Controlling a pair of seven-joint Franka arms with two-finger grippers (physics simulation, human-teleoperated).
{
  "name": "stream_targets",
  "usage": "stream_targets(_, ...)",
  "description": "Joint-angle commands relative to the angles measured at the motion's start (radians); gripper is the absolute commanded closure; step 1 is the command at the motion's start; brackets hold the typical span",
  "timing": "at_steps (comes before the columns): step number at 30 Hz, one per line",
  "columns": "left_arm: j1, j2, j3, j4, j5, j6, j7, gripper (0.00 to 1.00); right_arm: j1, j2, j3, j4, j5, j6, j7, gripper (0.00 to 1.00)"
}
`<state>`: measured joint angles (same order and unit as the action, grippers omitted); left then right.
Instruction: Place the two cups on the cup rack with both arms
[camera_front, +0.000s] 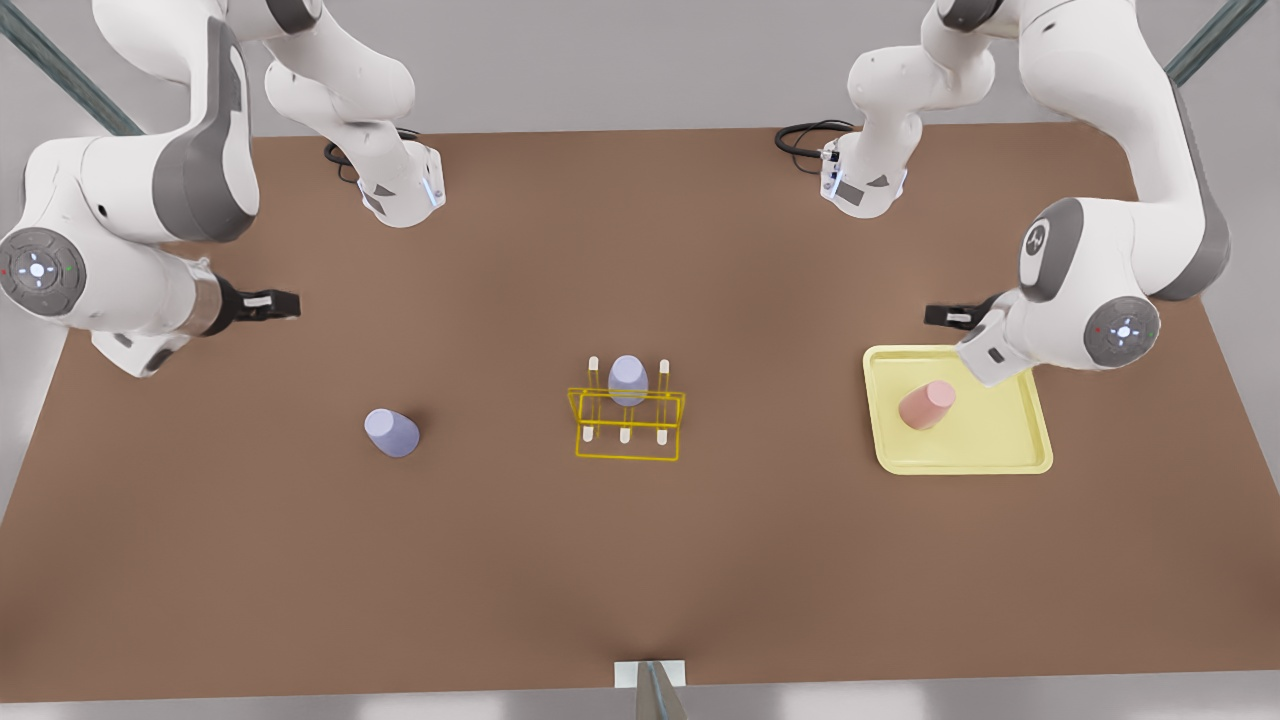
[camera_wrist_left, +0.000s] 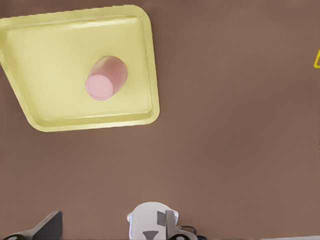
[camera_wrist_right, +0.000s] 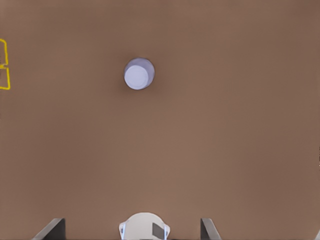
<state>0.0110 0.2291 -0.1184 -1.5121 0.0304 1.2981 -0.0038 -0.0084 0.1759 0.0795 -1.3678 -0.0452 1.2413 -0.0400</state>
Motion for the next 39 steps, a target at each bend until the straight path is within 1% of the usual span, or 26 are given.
stream_targets(1,-0.022,0.000,0.028,0.020,-0.003,0.217,0.059,0.00,0.001,-0.018,0.000,-0.025,0.005,0.285,-0.044,0.00)
stream_targets(2,-0.023,0.000,0.028,0.021,-0.003,0.213,0.061,0.00,0.001,-0.010,0.000,-0.028,-0.004,0.288,-0.041,0.00)
stream_targets(3,-0.023,0.000,0.029,0.021,-0.003,0.213,0.062,0.00,0.021,0.040,0.000,-0.027,-0.009,0.363,-0.044,0.00)
stream_targets(4,-0.017,0.013,0.033,0.009,0.002,0.242,0.061,0.00,0.079,0.132,0.002,-0.023,-0.088,0.444,-0.044,0.00)
stream_targets(5,-0.016,0.033,0.051,-0.049,0.006,0.369,0.059,0.00,0.130,0.197,0.000,-0.019,-0.121,0.504,-0.037,0.00)
stream_targets(6,-0.016,0.035,0.066,-0.192,0.005,0.611,0.059,0.00,0.130,0.260,0.002,-0.017,-0.121,0.570,0.020,0.00)
stream_targets(7,-0.014,0.056,0.068,-0.276,0.005,0.772,0.061,0.00,0.131,0.283,0.002,-0.017,-0.116,0.598,0.026,0.00)
stream_targets(8,-0.009,0.081,0.074,-0.327,0.005,0.875,0.061,0.00,0.137,0.301,0.003,-0.017,-0.111,0.626,0.055,0.00)
stream_targets(9,-0.009,0.092,0.088,-0.372,0.003,0.938,0.061,0.00,0.139,0.329,0.002,-0.017,-0.075,0.658,0.084,0.00)
stream_targets(12,-0.005,0.087,0.108,-0.442,0.002,0.997,0.061,0.00,0.130,0.366,0.002,-0.054,-0.070,0.779,0.088,0.00)
stream_targets(14,0.007,0.079,0.117,-0.504,0.002,1.035,0.068,0.00,0.110,0.350,0.002,-0.108,-0.032,0.813,0.086,0.00)
stream_targets(16,0.018,0.067,0.120,-0.536,0.002,1.041,0.076,0.00,0.085,0.317,0.002,-0.201,-0.032,0.892,0.071,0.00)
stream_targets(17,0.017,0.070,0.120,-0.539,0.002,1.040,0.076,0.00,0.080,0.297,0.002,-0.246,0.008,0.912,0.062,0.00)
stream_targets(20,0.015,0.084,0.120,-0.565,0.002,1.046,0.084,0.00,0.053,0.257,0.002,-0.358,0.011,0.983,0.008,0.00)
stream_targets(21,0.018,0.092,0.120,-0.583,0.002,1.058,0.084,0.00,0.051,0.223,0.002,-0.434,0.011,1.038,0.002,0.00)
stream_targets(22,0.026,0.087,0.120,-0.631,0.002,1.135,0.084,0.00,0.051,0.206,0.002,-0.490,0.011,1.099,0.002,0.00)
stream_targets(23,0.026,0.088,0.120,-0.643,0.002,1.149,0.084,0.00,0.051,0.203,0.002,-0.522,0.011,1.138,0.002,0.00)
stream_targets(26,0.026,0.090,0.128,-0.666,0.002,1.161,0.084,0.00,0.036,0.188,0.002,-0.590,0.011,1.192,0.000,0.00)
stream_targets(27,0.026,0.093,0.134,-0.685,0.002,1.192,0.084,0.00,0.034,0.183,0.002,-0.600,0.011,1.201,-0.012,0.00)
stream_targets(32,0.026,0.131,0.135,-0.689,-0.001,1.208,0.084,0.00,0.021,0.189,0.002,-0.639,0.011,1.204,-0.020,0.00)
stream_targets(34,0.023,0.142,0.135,-0.689,-0.001,1.219,0.082,0.00,0.021,0.177,0.002,-0.711,0.011,1.291,-0.020,0.00)
stream_targets(36,0.021,0.142,0.135,-0.689,-0.001,1.219,0.082,0.00,0.021,0.180,0.002,-0.734,0.011,1.320,-0.020,0.00)
stream_targets(37,0.020,0.142,0.135,-0.689,-0.001,1.219,0.082,0.02,0.021,0.180,0.002,-0.746,0.011,1.331,-0.018,0.00)
stream_targets(38,0.020,0.141,0.135,-0.689,-0.001,1.218,0.079,0.19,0.019,0.182,0.002,-0.751,0.011,1.336,-0.020,0.00)
stream_targets(39,0.020,0.141,0.135,-0.689,-0.001,1.218,0.079,0.19,0.021,0.183,0.002,-0.754,0.011,1.339,-0.020,0.00)
